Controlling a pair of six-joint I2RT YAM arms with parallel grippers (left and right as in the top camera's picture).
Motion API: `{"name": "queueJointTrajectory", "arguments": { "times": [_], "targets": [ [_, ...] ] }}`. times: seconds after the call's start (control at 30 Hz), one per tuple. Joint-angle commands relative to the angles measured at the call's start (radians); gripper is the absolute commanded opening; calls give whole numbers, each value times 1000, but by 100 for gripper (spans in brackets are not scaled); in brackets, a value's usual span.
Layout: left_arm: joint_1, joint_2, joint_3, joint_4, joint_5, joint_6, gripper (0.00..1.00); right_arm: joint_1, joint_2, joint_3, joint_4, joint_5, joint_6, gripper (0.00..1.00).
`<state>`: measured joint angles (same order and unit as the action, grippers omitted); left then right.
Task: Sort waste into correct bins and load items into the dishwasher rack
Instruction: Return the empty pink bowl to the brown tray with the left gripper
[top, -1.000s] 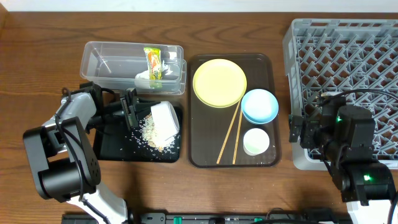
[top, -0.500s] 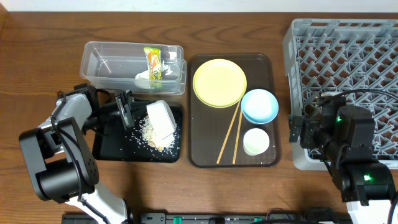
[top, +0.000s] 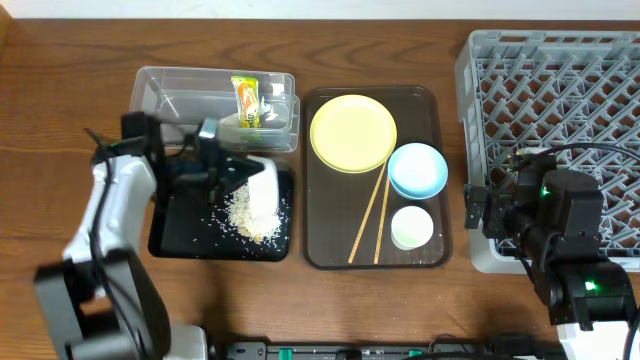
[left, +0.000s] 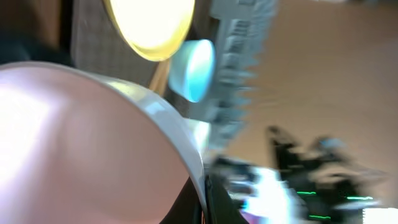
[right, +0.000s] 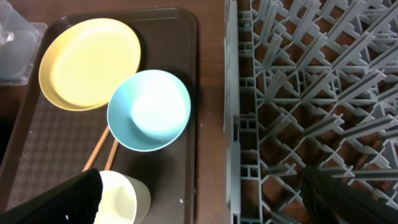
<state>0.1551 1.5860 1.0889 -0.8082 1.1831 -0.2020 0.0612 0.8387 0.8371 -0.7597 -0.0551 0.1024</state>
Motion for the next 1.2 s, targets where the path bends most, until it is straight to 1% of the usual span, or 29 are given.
{"name": "queueJointTrajectory", "arguments": {
  "times": [0.0, 0.1, 0.2, 0.37, 0.57, 0.7, 0.8, 0.87, 0.9, 1.03, 1.17],
  "targets": [
    [-115, -92, 43, 70, -337, -10, 6, -14, 0, 18, 0, -3, -2, 99],
    [-258, -129, 43, 177, -499, -21, 6, -14, 0, 18, 0, 0, -3, 99],
    [-406, -122, 43, 255, -643, -21, 6, -14, 0, 18, 0, 0, -3, 99],
    [-631, -56, 43, 309, -867, -23, 6, -14, 0, 18, 0, 0, -3, 99],
    [-803, 84, 41, 314, -956, -39, 6, -14, 0, 18, 0, 0, -2, 99],
    [-845, 160, 41, 337, -960, -39, 7, -14, 0, 18, 0, 0, -3, 99],
    [-859, 179, 41, 347, -960, -39, 7, -14, 0, 18, -1, 0, -3, 99],
    [-859, 177, 41, 351, -960, -39, 17, -14, 0, 18, -1, 0, -3, 99],
    [-859, 176, 42, 351, -960, -39, 27, -14, 0, 18, -1, 0, -3, 99],
    [-856, 144, 50, 344, -960, -27, 46, -14, 0, 18, -1, 0, -2, 99],
    [-853, 67, 87, 337, -960, -16, 48, -14, 0, 18, -1, 0, -3, 99]
  ]
}}
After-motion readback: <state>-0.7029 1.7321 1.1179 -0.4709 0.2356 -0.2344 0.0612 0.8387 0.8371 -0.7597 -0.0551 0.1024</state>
